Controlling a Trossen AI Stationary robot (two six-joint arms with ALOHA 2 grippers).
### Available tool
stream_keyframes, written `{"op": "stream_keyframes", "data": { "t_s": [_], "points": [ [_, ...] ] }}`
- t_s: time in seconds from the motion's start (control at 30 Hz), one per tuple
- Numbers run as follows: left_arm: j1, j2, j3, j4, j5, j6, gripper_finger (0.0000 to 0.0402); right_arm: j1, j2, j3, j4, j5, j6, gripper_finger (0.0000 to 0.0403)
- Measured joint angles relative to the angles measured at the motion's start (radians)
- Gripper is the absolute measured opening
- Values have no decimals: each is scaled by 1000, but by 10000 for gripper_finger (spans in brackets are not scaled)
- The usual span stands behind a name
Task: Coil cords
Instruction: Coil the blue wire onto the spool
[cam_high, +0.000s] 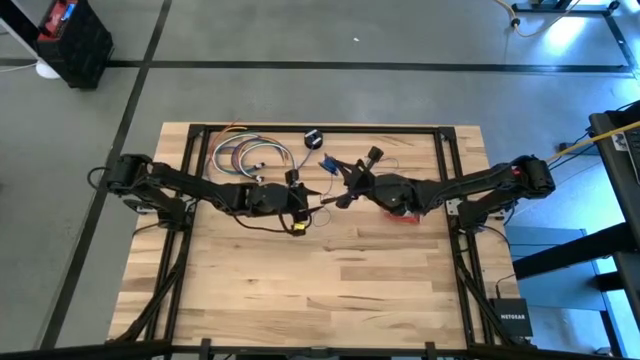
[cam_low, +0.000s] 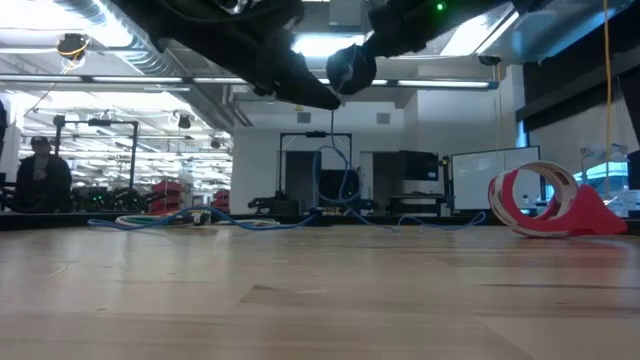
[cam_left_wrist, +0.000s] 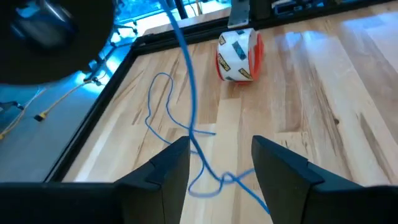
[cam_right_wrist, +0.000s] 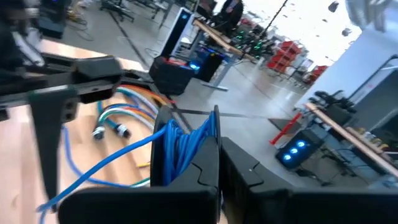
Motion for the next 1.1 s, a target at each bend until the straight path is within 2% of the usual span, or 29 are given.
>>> {"op": "stream_keyframes", "data": {
  "t_s": [0.2, 0.37, 0.53, 0.63, 0.8, 1.1],
  "points": [
    [37, -14, 0, -11, 0, 27, 166, -26, -1, 26, -6, 52, -69, 3],
    [88, -8, 0, -10, 9, 25, 166, -114, -1, 26, -12, -10, -57, 3],
    [109, -4, -1, -3, 33, 12, 166, -167, -1, 26, -13, -115, -14, 3],
    [117, -4, -1, 26, 21, -8, 166, -171, 0, 26, -13, -124, -13, 3],
    [148, -4, 0, 31, -5, -128, 166, -169, 0, 26, -15, -124, -15, 3],
    [124, -38, 11, 4, 4, -124, 166, -169, 0, 27, -54, -123, -13, 3]
  ]
}}
